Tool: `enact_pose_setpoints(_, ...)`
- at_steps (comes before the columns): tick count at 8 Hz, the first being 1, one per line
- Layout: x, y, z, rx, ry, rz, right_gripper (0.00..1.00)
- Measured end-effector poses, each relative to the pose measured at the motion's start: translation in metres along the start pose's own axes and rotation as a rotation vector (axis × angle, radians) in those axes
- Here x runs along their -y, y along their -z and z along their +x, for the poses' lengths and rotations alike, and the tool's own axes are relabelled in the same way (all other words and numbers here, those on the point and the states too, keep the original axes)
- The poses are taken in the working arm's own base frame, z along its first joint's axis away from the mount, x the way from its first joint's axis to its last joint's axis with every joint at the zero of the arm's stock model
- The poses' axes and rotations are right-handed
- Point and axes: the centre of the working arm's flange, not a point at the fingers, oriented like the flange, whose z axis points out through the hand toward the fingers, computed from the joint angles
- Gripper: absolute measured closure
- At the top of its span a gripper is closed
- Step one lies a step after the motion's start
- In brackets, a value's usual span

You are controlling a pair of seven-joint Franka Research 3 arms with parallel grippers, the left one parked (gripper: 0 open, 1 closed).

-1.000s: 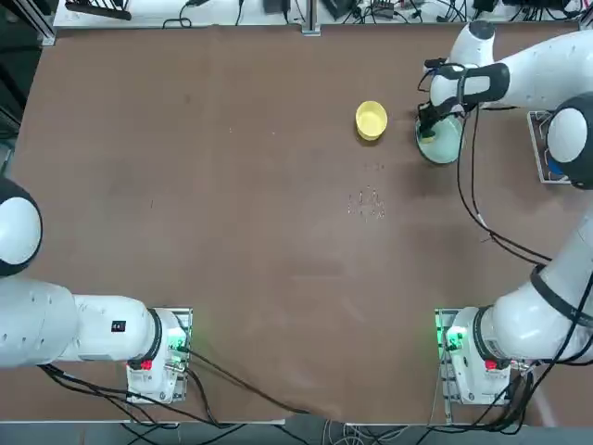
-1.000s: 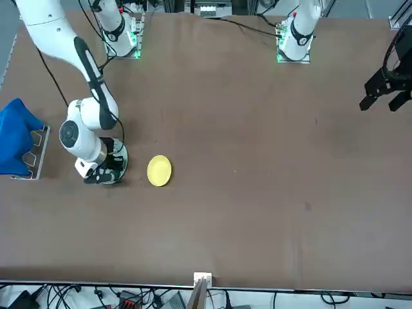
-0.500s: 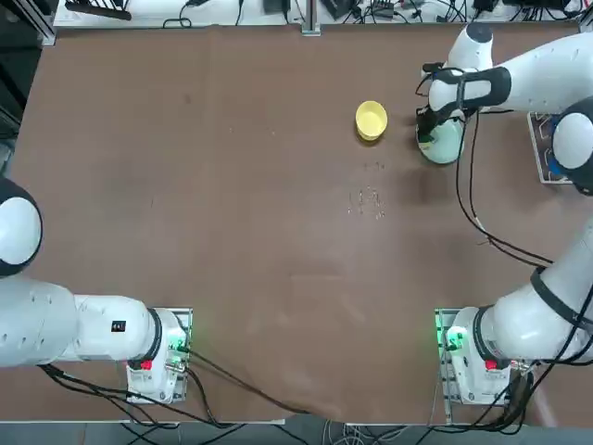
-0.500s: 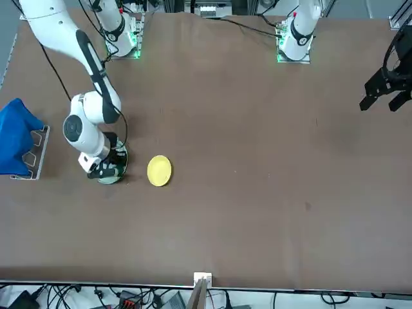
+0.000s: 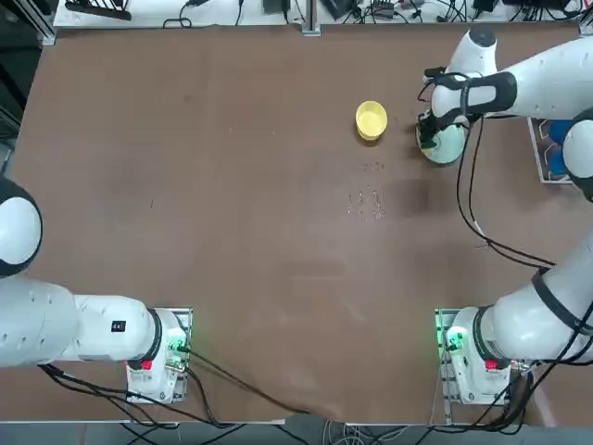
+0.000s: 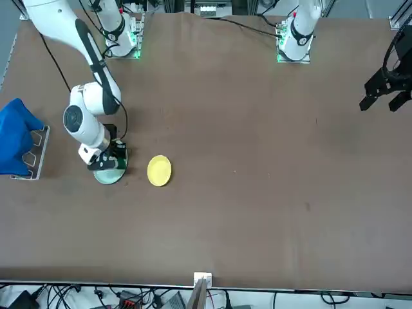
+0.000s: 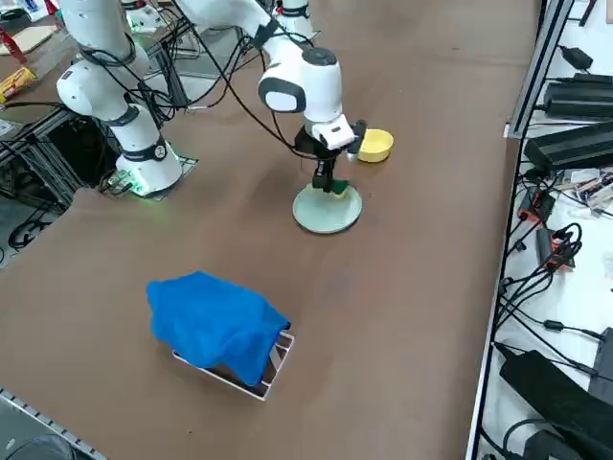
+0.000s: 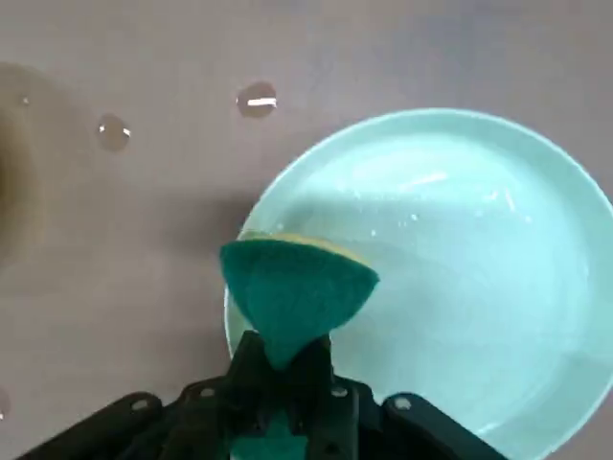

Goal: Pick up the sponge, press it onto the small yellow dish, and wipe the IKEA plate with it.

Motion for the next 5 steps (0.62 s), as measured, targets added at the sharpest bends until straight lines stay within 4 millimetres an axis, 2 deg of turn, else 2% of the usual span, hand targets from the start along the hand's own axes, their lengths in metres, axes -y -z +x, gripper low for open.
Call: enact_pose_setpoints(5, -0.025, -0.007, -0.015, 0.028, -0.034, -0.001, 0.91)
